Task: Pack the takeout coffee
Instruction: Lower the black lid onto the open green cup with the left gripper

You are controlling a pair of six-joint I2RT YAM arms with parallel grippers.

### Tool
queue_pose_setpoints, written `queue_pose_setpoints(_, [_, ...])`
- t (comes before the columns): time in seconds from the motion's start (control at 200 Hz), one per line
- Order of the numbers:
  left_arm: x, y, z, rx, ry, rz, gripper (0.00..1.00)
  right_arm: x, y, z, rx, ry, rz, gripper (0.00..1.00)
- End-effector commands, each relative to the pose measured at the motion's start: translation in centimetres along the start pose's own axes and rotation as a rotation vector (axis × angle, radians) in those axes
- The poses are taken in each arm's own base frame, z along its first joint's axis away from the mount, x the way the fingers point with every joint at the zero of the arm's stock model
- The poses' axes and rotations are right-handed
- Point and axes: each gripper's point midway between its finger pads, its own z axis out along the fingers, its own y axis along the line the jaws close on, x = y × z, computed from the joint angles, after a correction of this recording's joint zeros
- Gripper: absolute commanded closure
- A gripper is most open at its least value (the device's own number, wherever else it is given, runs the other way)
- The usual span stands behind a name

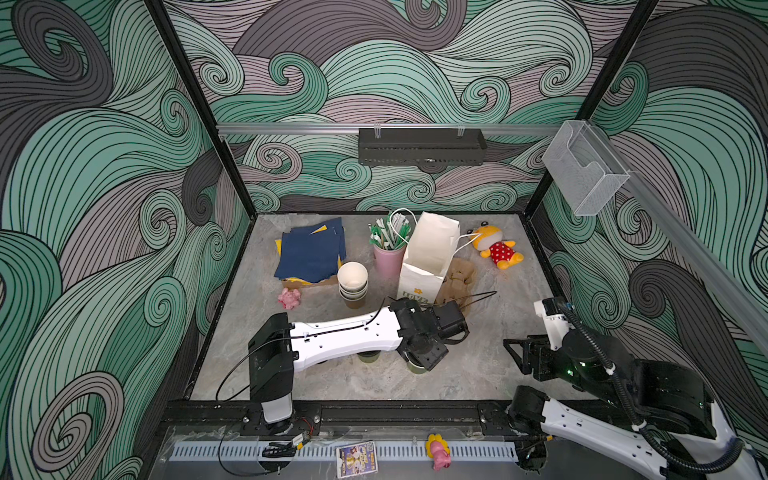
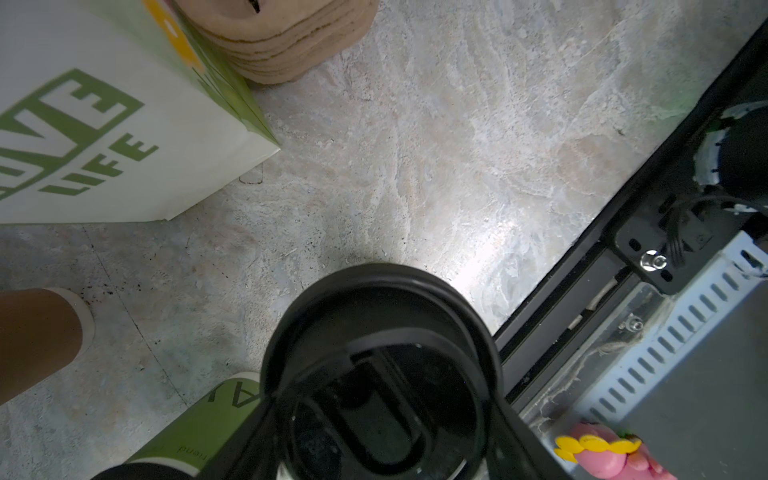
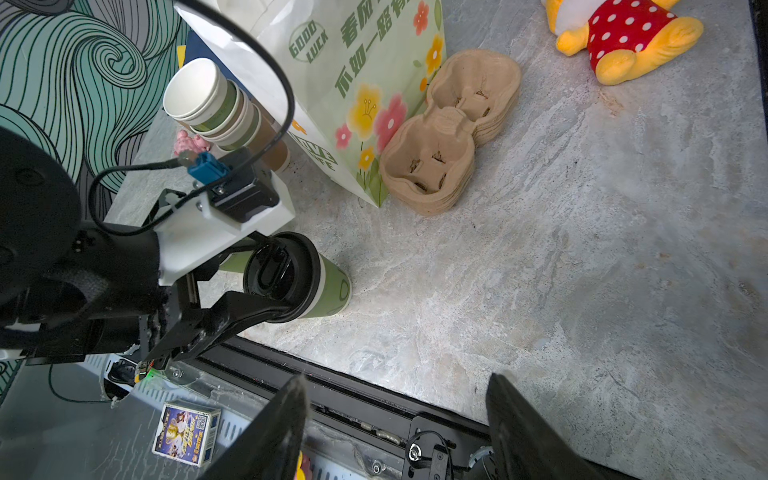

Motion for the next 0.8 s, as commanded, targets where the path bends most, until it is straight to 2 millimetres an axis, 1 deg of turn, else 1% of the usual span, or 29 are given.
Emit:
queue_pose_setpoints(0.0, [0.3,0.7,0.9,-0.037,0.024,-0.001,0.37,0.2,-0.3,0.0,0.02,0.013,0.012,0.3])
queue_pose_setpoints(0.2, [0.8,0.6,0.9,-0.026,0.049,-0.012,0.39,0.3,-0.3,0.2,0.021,0.015,0.012,0.3])
queue_pose_setpoints(0.595, [0.8,0.8,0.4,-0.01,0.058,-0.038,0.42,0.4,-0.2,0.3,0.019,0.018,0.013,0.3])
queue_pose_setpoints(0.795, [1.4,0.7,1.2,0.006,0.089,-0.057,0.43,0.4,-0.1,0.4,0.015,0.019,0.013,0.3])
